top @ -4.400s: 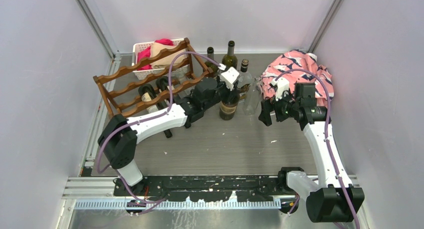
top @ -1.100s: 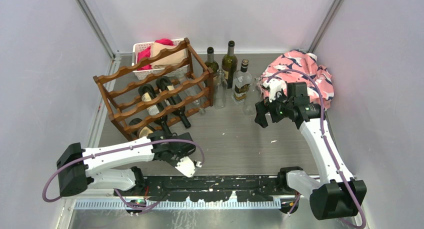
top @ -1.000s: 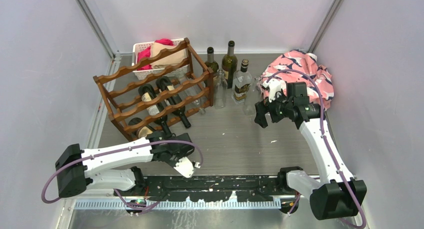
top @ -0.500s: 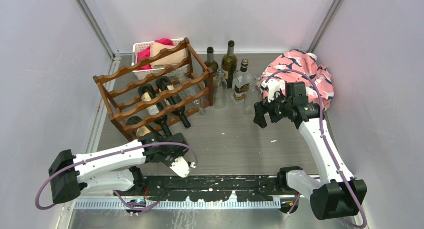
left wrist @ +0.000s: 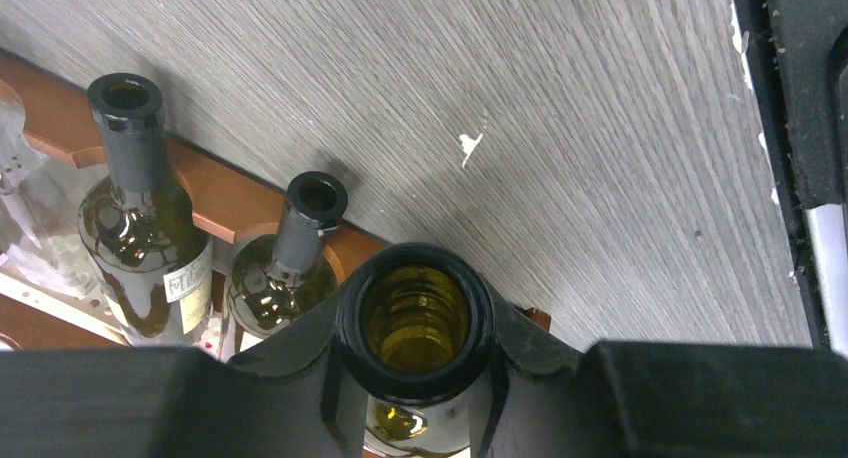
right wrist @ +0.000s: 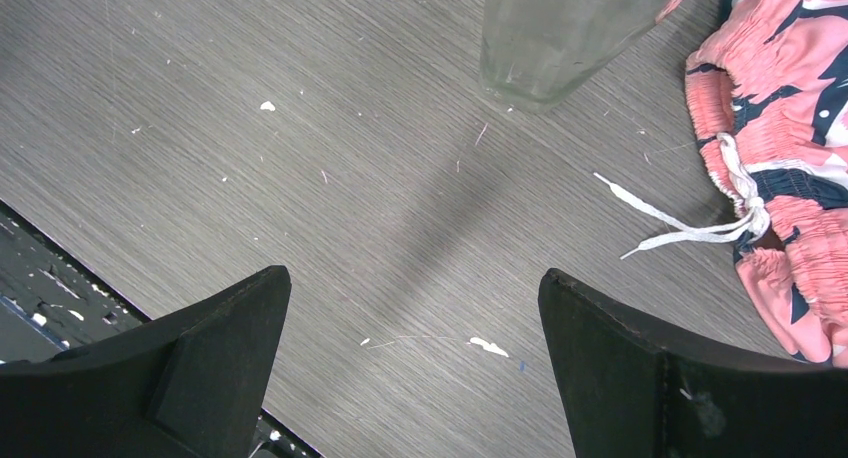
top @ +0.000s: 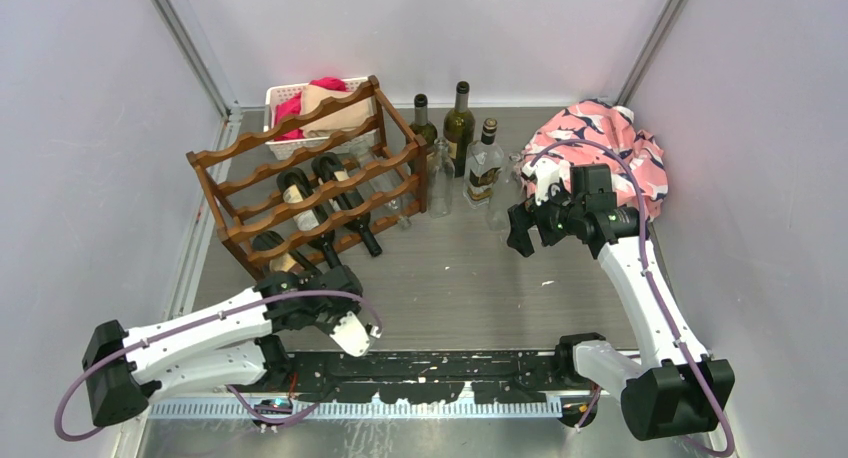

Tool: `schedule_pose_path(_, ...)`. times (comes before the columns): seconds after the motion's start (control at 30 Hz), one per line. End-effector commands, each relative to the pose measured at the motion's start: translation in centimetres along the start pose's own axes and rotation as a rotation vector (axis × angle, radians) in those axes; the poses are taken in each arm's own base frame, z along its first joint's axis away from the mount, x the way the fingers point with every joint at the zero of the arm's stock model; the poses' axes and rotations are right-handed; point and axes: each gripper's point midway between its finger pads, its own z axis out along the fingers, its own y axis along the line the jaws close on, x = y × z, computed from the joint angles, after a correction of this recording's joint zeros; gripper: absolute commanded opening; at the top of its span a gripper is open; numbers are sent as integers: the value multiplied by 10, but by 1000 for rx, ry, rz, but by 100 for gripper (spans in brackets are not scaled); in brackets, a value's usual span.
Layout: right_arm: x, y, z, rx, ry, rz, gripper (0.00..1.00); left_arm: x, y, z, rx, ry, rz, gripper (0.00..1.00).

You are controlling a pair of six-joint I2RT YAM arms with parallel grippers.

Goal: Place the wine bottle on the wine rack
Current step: Place the wine bottle in the wine rack.

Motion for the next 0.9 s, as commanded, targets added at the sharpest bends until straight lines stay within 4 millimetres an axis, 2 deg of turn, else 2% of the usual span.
schedule_pose_path(0.0, -7, 1, 1, -9, -28, -30, 100, 17, -13, -3, 18, 56, -3, 34)
schedule_pose_path(0.23, -8, 2, 2, -15, -29, -30, 100, 28, -19, 4, -19, 81, -10, 42)
schedule_pose_path(0.27, -7, 3, 2, -18, -28, -31, 100, 30, -20, 5, -31, 86, -11, 47)
schedule_pose_path(0.43, -8, 4, 2, -20, -29, -35, 100, 31, -21, 6, -72, 68, -36, 51)
schedule_pose_path(0.47, -8, 4, 2, -20, -29, -34, 100, 32, -21, 5, -78, 66, -44, 56)
schedule_pose_path(0.6, -8, 4, 2, -19, -29, -34, 100, 28, -16, 0, -99, 43, -80, 93)
schedule_pose_path(0.63, -8, 4, 2, -20, -29, -35, 100, 27, -16, -1, -95, 34, -90, 98)
schedule_pose_path(0.87, -7, 4, 2, -19, -27, -36, 100, 13, -15, -12, -63, -49, -118, 100)
